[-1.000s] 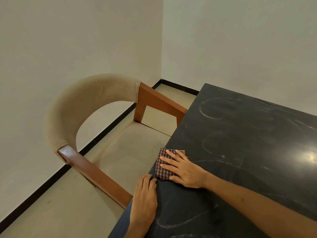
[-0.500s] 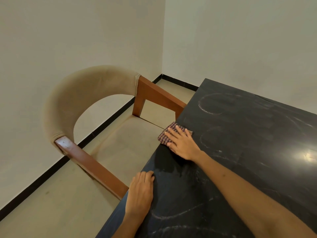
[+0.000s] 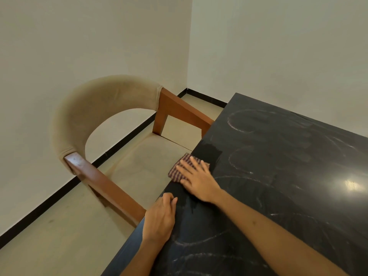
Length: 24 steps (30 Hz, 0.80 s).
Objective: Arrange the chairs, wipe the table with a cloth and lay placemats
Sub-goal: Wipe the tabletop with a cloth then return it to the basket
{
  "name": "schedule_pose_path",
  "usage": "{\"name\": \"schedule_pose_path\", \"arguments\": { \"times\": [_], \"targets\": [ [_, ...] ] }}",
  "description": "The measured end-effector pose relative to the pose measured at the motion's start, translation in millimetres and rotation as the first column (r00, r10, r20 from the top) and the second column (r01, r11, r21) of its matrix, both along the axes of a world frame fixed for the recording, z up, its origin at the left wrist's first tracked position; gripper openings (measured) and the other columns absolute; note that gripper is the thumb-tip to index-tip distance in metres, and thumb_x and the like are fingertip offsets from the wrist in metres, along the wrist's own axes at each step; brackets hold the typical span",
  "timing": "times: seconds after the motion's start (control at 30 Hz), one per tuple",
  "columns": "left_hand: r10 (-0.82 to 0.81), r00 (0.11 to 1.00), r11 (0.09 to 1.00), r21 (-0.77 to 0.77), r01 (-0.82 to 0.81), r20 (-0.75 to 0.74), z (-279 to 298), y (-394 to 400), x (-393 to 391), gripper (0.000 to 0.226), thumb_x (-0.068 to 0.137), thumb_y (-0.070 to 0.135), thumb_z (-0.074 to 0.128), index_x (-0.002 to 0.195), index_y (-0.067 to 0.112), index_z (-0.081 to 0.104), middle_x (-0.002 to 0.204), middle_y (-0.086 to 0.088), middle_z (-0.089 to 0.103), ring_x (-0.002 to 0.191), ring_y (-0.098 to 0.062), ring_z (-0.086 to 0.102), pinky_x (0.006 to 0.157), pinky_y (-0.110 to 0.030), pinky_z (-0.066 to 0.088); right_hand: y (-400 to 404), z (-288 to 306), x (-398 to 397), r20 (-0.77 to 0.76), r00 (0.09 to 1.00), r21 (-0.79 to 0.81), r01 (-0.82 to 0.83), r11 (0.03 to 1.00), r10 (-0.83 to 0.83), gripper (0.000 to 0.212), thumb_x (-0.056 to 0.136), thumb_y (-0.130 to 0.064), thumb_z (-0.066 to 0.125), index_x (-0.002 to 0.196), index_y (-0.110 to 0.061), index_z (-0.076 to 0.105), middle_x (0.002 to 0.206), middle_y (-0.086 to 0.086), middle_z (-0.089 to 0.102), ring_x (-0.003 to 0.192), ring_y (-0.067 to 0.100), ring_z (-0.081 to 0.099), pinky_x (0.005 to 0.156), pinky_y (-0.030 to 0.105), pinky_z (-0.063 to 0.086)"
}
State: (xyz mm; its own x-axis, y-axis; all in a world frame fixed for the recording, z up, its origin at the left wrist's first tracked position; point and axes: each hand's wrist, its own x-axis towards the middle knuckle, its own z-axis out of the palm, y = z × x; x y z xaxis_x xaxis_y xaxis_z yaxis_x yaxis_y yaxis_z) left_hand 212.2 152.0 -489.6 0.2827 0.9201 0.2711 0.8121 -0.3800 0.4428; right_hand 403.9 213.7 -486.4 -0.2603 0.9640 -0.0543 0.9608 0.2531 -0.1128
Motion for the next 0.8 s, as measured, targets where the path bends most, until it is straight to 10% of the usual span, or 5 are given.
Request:
{"name": "schedule_pose_path", "arguments": {
  "times": [0.27,0.5,0.8],
  "targets": [
    [0.111,0.99,0.99,-0.092,-0.103,0.085,14,-32,-10,0.021,0.1,0.036,0.037,0.088,0.021,0.046,0.067,0.006,0.054,0.053,-0.01,0.049,0.05,-0.027,0.04,4,2,-14,0.034,0.989,-0.068,0.144,0.987,-0.142,0.06,0.098,-0.051,0.009,0.154,-0.029,0.011,0.162,-0.005,0.006,0.148,0.026,-0.006,0.117,0.049,-0.004],
    [0.436,0.891,0.87,-0.312,-0.382,0.124,17,-145,-34,0.011,0.099,0.035,0.036,0.09,0.029,0.038,0.066,0.01,0.047,0.053,-0.005,0.042,0.046,-0.015,0.025,-105,-10,-107,0.053,0.946,0.03,-0.323,0.946,0.321,0.053,0.097,-0.046,0.027,0.145,-0.026,0.038,0.151,0.001,0.04,0.141,0.033,0.033,0.109,0.056,0.027],
    [0.321,0.94,0.922,-0.191,-0.338,-0.114,1,-178,-60,0.019,0.085,0.014,0.064,0.073,0.023,0.054,0.063,0.01,0.046,0.054,-0.008,0.033,0.054,-0.02,0.026,-65,5,-61,0.067,0.998,-0.088,-0.006,0.996,0.012,0.06,0.098,-0.05,0.006,0.154,-0.029,0.002,0.162,-0.003,-0.003,0.148,0.027,-0.008,0.118,0.054,0.001]
  ]
}}
